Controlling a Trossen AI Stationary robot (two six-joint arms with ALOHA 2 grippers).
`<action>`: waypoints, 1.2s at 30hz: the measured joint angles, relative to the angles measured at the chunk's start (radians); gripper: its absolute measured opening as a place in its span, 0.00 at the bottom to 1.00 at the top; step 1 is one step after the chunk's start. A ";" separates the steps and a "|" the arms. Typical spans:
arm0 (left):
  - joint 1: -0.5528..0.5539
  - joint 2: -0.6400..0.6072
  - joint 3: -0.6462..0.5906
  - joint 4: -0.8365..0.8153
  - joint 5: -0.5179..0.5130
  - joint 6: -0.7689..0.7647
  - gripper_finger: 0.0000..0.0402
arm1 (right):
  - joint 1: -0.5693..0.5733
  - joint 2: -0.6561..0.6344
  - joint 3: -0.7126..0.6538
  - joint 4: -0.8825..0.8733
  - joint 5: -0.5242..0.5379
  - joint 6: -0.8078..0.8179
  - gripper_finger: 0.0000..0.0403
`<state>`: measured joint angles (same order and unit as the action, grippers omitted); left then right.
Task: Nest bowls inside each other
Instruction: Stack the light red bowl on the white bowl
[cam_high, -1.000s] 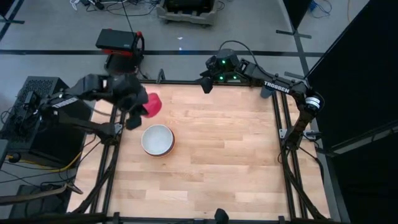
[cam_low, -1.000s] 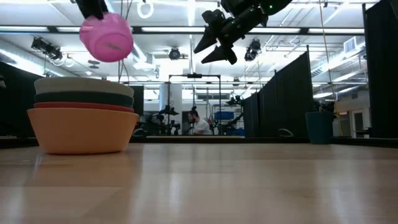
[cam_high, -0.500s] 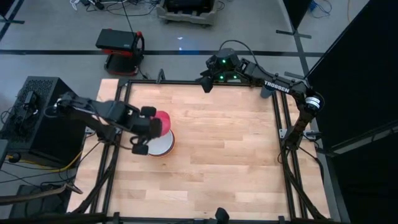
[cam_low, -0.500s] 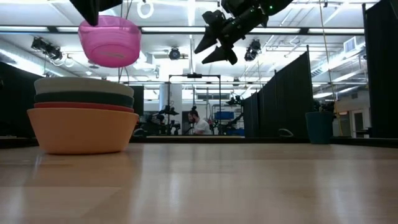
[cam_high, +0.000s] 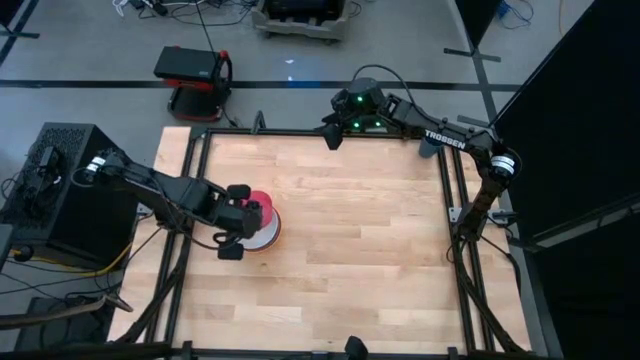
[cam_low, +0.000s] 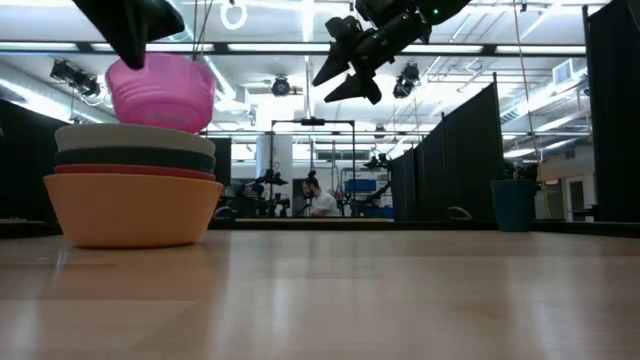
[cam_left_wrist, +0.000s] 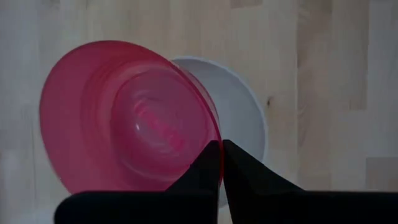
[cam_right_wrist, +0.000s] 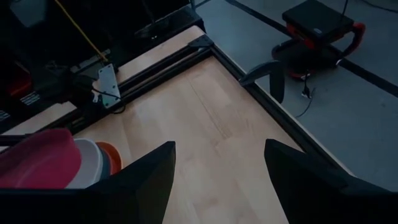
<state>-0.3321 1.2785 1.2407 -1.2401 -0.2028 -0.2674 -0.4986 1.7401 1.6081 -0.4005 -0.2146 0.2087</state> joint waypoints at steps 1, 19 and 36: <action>-0.003 0.000 -0.010 0.009 0.002 -0.008 0.00 | 0.000 0.000 0.000 -0.001 -0.001 0.000 0.58; -0.028 0.002 -0.196 0.184 0.040 -0.089 0.00 | 0.002 0.000 0.000 -0.008 -0.009 0.000 0.58; 0.137 0.139 -0.228 0.436 0.109 0.127 0.00 | 0.002 0.000 0.000 -0.010 -0.010 0.034 0.58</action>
<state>-0.1951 1.4176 1.0122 -0.8037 -0.0933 -0.1405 -0.4966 1.7401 1.6081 -0.4106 -0.2246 0.2423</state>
